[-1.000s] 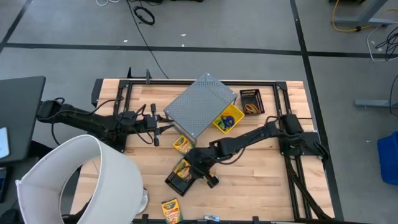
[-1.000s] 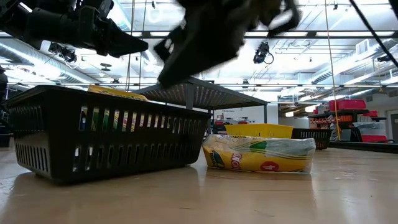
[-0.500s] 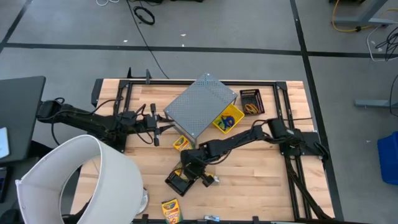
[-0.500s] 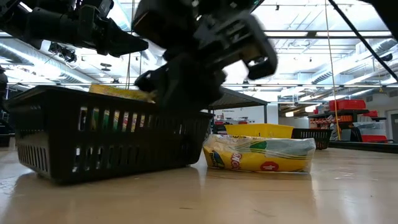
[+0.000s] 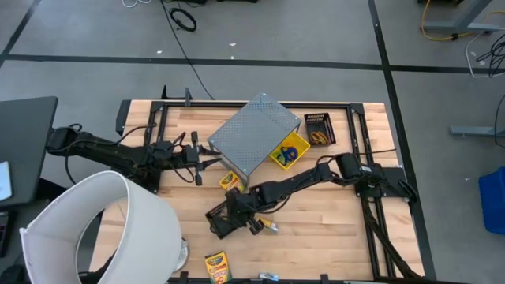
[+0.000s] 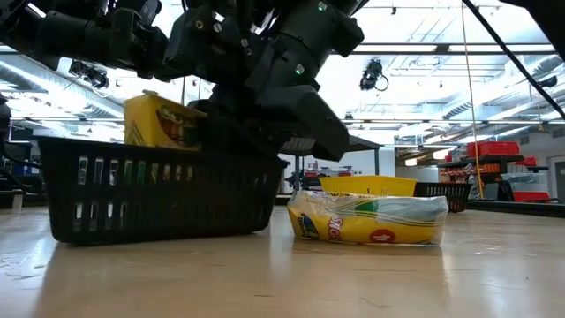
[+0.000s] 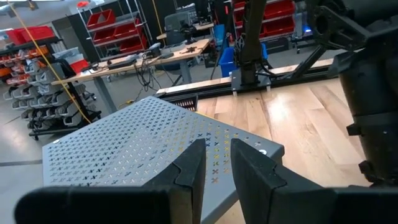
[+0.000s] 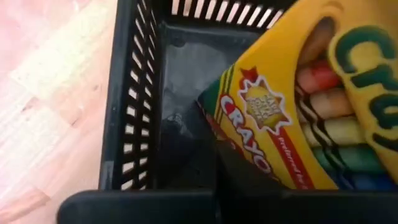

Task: Pick & Place Office Desk Supplies
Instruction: Put the crayon box into the bottom black bin

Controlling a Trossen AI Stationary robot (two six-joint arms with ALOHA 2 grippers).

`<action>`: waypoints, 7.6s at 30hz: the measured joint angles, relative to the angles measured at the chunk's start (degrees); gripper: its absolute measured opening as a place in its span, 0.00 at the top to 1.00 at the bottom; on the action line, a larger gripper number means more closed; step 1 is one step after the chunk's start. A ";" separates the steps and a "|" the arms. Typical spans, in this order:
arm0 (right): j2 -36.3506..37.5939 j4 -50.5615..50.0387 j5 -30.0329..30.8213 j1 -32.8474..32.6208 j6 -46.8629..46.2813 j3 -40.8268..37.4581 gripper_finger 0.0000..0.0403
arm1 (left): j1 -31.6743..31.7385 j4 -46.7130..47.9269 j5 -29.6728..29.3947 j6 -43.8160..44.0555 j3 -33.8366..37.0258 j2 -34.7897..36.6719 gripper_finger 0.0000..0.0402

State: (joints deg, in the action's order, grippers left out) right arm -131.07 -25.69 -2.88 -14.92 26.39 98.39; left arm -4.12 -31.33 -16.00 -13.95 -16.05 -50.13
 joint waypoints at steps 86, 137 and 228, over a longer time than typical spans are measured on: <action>15.76 -25.33 6.88 -13.39 -24.64 -0.11 0.56 | -29.65 11.50 20.82 28.16 -8.12 -16.64 0.42; 15.69 -42.31 17.31 -23.42 -38.14 -0.11 0.56 | -36.02 26.85 24.67 59.64 -30.34 -49.48 0.33; 15.69 -39.24 20.34 -23.64 -39.73 -0.11 0.56 | -32.49 55.94 2.01 41.66 -49.30 -43.56 1.00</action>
State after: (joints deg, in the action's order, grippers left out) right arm -115.37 -64.93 17.46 -38.56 -13.33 98.28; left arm -36.61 24.61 -13.99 27.71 -65.35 -93.69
